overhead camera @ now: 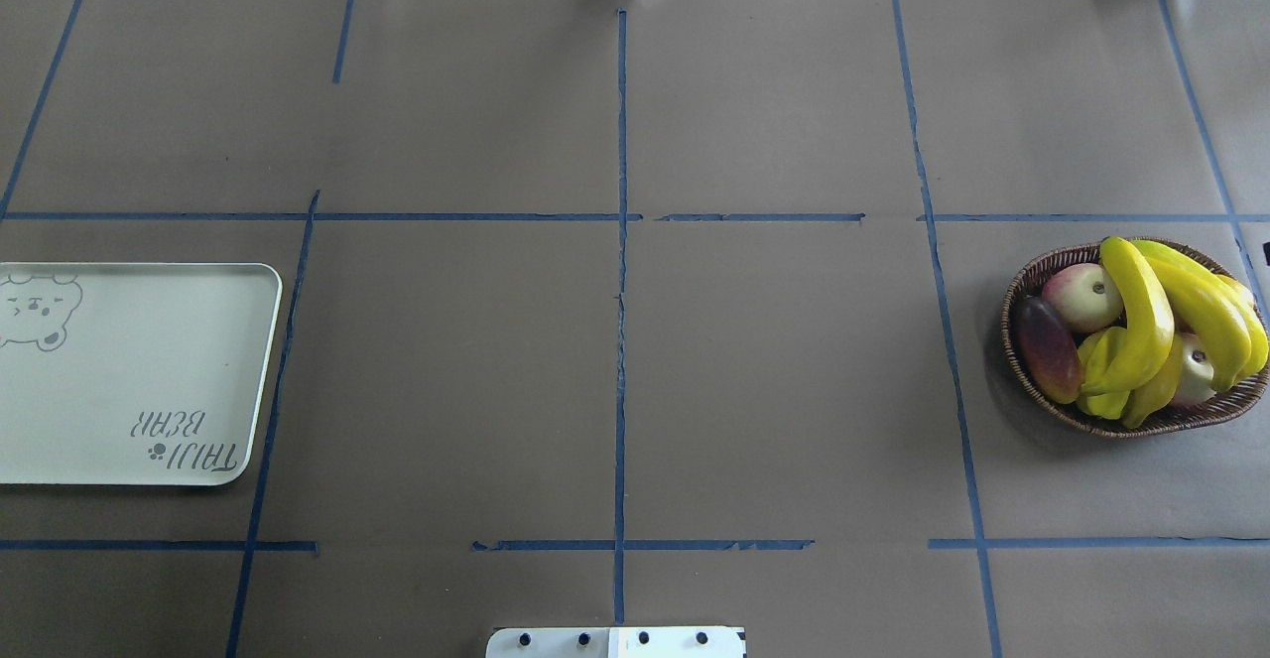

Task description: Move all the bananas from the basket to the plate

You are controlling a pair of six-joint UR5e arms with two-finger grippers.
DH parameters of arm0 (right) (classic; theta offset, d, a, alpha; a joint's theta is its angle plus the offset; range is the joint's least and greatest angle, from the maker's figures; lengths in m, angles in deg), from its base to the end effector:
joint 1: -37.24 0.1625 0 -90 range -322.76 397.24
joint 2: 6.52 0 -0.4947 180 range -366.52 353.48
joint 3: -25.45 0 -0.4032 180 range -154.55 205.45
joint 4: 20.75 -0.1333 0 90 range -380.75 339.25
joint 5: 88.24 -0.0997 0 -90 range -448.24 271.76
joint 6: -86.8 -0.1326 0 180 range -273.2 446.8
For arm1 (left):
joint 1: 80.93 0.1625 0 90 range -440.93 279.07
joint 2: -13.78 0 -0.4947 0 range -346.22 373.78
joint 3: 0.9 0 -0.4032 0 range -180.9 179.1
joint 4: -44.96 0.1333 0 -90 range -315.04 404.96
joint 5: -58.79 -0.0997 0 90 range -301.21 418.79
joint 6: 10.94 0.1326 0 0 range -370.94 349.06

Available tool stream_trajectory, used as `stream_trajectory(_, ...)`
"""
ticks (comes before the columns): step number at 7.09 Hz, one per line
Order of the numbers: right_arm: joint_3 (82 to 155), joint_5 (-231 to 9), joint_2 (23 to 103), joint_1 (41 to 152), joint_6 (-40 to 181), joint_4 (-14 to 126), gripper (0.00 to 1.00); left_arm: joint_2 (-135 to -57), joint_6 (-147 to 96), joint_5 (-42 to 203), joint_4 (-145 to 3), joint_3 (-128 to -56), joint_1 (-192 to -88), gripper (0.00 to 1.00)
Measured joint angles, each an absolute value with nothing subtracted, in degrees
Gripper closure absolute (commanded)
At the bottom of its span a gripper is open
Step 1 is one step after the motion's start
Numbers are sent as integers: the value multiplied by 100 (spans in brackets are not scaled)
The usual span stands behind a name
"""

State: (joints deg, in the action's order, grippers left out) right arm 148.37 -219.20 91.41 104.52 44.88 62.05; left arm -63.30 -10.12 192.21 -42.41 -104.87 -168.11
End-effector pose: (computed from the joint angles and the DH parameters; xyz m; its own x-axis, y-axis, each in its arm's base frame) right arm -0.1252 -0.4191 0.5138 0.6363 0.0648 0.7687 -0.1321 0.9909 0.0258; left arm -0.0229 -0.3911 0.7363 0.7256 0.0311 -0.6874 -0.0596 0.9981 -0.0177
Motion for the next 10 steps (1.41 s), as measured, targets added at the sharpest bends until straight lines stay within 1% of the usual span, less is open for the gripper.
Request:
stream_trajectory(2,15080,-21097,8984,9559,3292,6180,0,-6332,-1014,19221,-4241,-10481,-16774,0)
stream_trajectory(3,15070,-20861,8972,9392,3130,6178,0,-6336,-1015,19221,-4240,-10476,-16767,0)
stream_trajectory(10,14302,-20604,9026,9179,3459,6178,0,-6339,-1015,19221,-4246,-10470,-16741,0)
